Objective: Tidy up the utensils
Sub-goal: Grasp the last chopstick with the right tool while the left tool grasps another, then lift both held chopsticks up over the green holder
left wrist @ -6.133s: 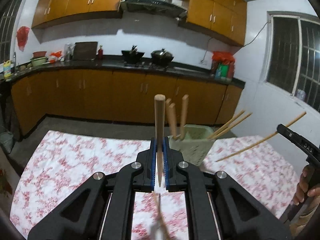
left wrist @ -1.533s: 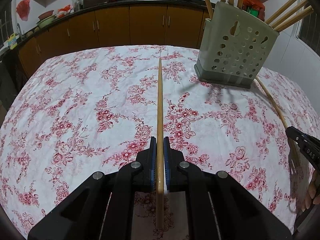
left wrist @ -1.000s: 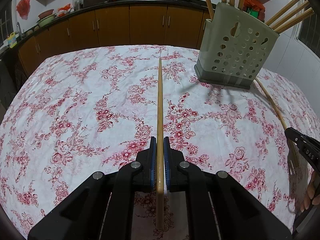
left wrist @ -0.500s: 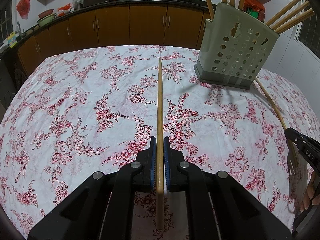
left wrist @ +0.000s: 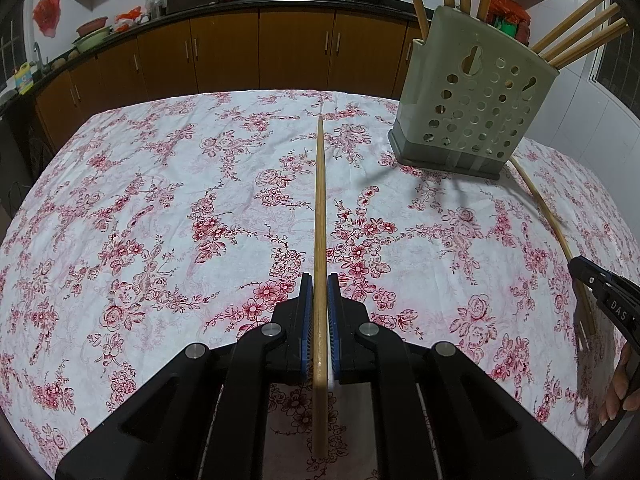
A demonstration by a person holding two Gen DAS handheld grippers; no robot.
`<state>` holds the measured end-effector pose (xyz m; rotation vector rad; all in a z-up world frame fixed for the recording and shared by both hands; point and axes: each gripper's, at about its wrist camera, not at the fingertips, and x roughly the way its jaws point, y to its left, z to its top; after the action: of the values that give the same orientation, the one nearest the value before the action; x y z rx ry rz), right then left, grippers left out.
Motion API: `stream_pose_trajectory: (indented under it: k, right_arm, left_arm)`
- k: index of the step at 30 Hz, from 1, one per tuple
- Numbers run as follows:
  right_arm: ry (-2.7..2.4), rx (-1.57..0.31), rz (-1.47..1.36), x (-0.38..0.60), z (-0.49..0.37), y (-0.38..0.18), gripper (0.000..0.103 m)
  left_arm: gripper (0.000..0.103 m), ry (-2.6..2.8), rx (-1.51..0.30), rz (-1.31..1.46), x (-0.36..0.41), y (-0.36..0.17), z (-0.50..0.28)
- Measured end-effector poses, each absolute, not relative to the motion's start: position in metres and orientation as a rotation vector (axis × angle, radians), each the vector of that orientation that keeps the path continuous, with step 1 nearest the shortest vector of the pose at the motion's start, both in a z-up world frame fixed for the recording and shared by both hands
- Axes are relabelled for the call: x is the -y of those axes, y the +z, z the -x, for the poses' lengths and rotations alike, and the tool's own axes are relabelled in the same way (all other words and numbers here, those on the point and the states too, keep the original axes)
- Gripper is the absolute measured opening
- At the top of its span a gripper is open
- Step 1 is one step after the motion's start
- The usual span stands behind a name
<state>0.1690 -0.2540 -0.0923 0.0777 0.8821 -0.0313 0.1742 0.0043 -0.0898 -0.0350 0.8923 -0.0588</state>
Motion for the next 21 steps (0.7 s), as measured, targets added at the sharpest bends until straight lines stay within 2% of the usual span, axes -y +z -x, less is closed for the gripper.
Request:
stream_pose_trajectory:
  k: [21]
  right_arm:
    - [-0.010, -0.882, -0.091, 0.259, -0.158, -0.091, 0.008]
  left_arm:
    - [0.008, -0.066, -0.896, -0.024, -0.001, -0.089, -0.154]
